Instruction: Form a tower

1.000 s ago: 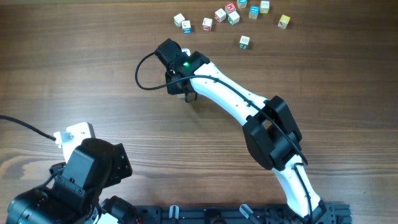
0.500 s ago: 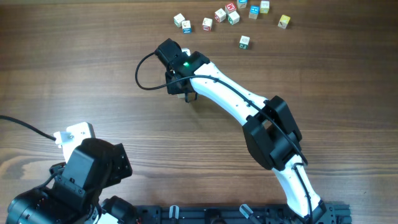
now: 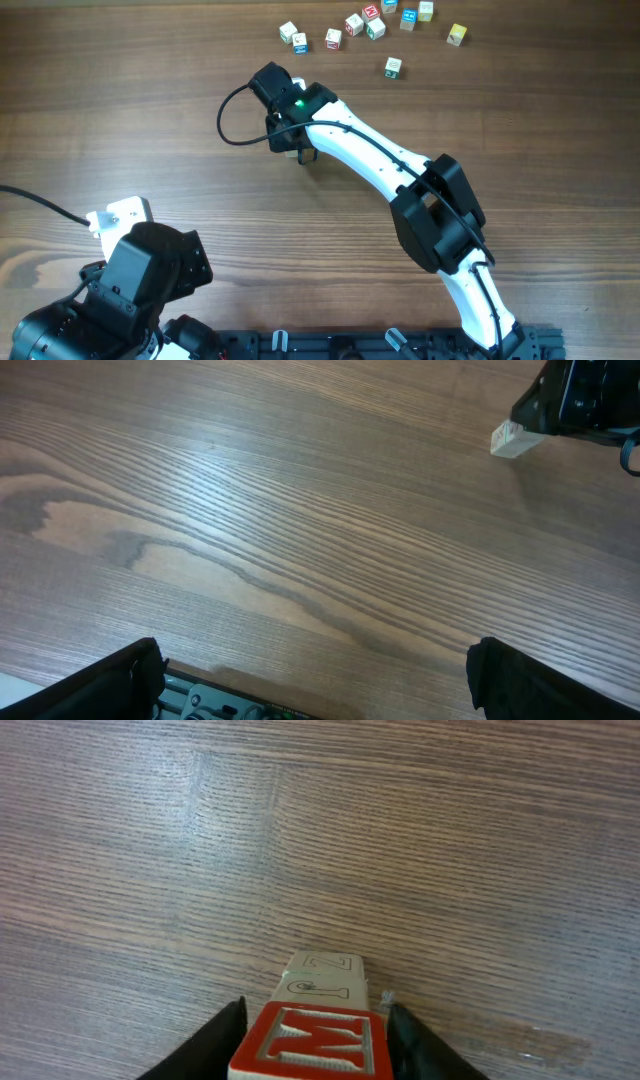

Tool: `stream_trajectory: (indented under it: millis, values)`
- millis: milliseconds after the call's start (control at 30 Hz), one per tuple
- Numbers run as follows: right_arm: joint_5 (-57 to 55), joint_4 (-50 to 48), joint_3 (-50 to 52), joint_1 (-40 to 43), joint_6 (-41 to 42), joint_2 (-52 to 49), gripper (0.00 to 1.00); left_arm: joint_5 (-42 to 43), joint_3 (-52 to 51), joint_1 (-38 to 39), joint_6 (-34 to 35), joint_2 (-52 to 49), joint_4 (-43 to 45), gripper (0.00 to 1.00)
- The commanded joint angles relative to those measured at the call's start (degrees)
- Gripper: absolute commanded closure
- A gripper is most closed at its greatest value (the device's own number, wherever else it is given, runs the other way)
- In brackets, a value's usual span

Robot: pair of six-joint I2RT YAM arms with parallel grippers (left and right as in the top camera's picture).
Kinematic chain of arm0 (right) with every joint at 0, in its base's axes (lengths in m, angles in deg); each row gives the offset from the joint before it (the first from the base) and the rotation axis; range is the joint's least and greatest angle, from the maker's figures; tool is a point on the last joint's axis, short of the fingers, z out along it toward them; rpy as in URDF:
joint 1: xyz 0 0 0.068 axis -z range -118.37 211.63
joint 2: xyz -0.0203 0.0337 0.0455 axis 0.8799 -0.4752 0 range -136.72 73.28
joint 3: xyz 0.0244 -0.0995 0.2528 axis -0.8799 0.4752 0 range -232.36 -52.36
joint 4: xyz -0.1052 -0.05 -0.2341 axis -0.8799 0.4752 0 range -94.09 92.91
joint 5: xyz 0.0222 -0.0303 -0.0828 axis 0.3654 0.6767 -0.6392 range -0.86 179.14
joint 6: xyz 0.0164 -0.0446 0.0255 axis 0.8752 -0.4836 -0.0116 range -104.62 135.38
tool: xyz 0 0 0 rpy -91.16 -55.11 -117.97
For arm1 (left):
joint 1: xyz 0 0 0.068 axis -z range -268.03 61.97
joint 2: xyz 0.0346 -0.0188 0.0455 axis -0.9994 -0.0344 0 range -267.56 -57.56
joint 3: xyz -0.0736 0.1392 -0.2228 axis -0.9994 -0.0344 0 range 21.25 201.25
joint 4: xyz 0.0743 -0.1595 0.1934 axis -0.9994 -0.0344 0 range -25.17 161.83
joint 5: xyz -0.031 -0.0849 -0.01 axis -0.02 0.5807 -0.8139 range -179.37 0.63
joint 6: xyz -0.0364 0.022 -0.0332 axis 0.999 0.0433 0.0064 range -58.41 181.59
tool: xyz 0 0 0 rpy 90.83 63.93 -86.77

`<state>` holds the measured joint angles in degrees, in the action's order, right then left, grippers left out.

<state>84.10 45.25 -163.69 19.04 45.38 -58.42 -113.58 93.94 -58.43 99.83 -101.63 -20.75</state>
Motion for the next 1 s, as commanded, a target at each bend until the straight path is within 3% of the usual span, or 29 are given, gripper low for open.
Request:
stream_trajectory:
  millis: [0,167,300,400,500,567,633,967]
  values:
    - [-1.2,-0.8,-1.3,0.3,-1.4,-1.3,0.46,-1.2,-0.1,-0.3,-0.7,0.0,0.2,0.00]
    - [-1.2,-1.4,-1.3,0.3,-1.5,-1.3,0.46,-1.2,-0.1,-0.3,-0.7,0.0,0.2,0.00]
    - [-1.2,-1.7,-1.3,0.3,-1.5,-1.3,0.55,-1.2,-0.1,-0.3,-0.7,0.0,0.2,0.00]
    - [-1.2,-1.6,-1.3,0.3,-1.5,-1.3,0.55,-1.2,-0.1,-0.3,-0.7,0.0,0.2,0.00]
    - [-1.2,-1.6,-1.3,0.3,-1.5,-1.2,0.38,-1.2,-0.1,-0.3,-0.7,0.0,0.2,0.00]
    - [-1.2,-1.6,-1.3,0.3,-1.3,-1.0,0.21,-1.2,-0.1,-0.3,-0.7,0.0,0.2,0.00]
    - [-1.2,-0.9,-1.3,0.3,1.2,-1.0,0.14,-1.2,-0.1,-0.3,-0.7,0.0,0.2,0.00]
    - [-0.2,1.1,-0.7,0.3,3.3,-2.8,0.18,-1.2,-0.1,-0.3,-0.7,0.0,0.2,0.00]
